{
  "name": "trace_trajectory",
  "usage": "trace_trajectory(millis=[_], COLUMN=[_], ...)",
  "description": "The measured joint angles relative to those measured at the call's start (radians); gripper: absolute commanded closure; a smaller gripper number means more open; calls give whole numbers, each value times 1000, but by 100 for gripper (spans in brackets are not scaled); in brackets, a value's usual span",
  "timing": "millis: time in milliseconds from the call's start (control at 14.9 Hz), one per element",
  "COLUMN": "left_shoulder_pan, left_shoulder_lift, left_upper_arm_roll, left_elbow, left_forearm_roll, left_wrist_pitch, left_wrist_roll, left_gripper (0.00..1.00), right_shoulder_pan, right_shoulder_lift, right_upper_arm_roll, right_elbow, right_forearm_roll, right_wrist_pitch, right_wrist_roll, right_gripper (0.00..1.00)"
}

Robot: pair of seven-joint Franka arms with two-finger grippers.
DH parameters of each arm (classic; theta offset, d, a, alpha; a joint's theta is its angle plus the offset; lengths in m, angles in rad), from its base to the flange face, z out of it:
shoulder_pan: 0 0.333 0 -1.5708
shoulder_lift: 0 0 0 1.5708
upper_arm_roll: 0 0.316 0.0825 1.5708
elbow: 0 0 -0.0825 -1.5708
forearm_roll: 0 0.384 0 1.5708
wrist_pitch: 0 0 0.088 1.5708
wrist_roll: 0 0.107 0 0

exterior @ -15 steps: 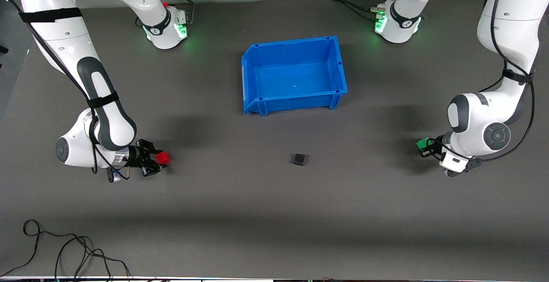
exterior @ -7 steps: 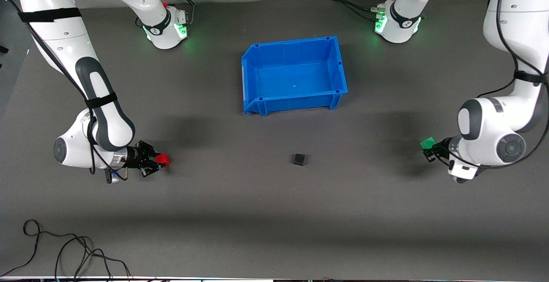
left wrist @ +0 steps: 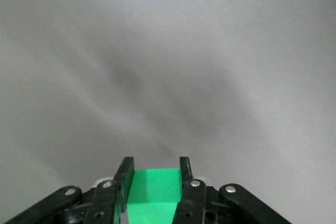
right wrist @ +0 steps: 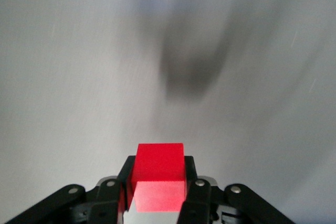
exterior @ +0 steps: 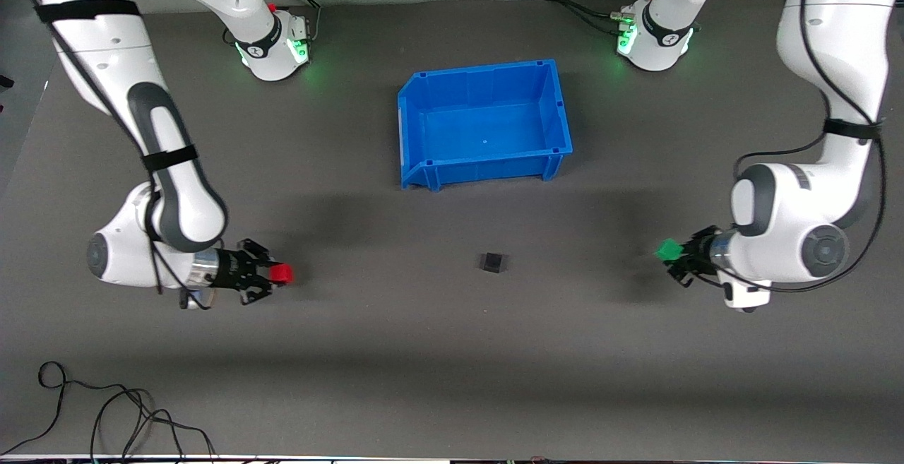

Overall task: Attach green and red cubes to black cube
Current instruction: 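Close the right gripper on the red cube while the left gripper grasps green, then carry the red cube and green cube toward the black cube with both grippers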

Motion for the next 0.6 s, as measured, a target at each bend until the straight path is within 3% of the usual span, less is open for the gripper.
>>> trace_trajectory(millis=[336, 604], left_shoulder_pan=[-120, -225], left_shoulder_lift=[50, 101], left_upper_arm_roll=[-2, -3], left_elbow=[2, 11], left_forearm_roll=[-27, -27], left_wrist_pitch=[183, 235], left_wrist_roll=[-424, -612], left_gripper=[100, 100], right_shoulder_pan=[194, 338], right_shoulder_lift=[18, 77], right_upper_arm_roll=[2, 3], right_elbow=[40, 56], right_forearm_roll=[24, 48], right_wrist_pitch=[119, 255], right_wrist_roll=[289, 473], right_gripper=[73, 73])
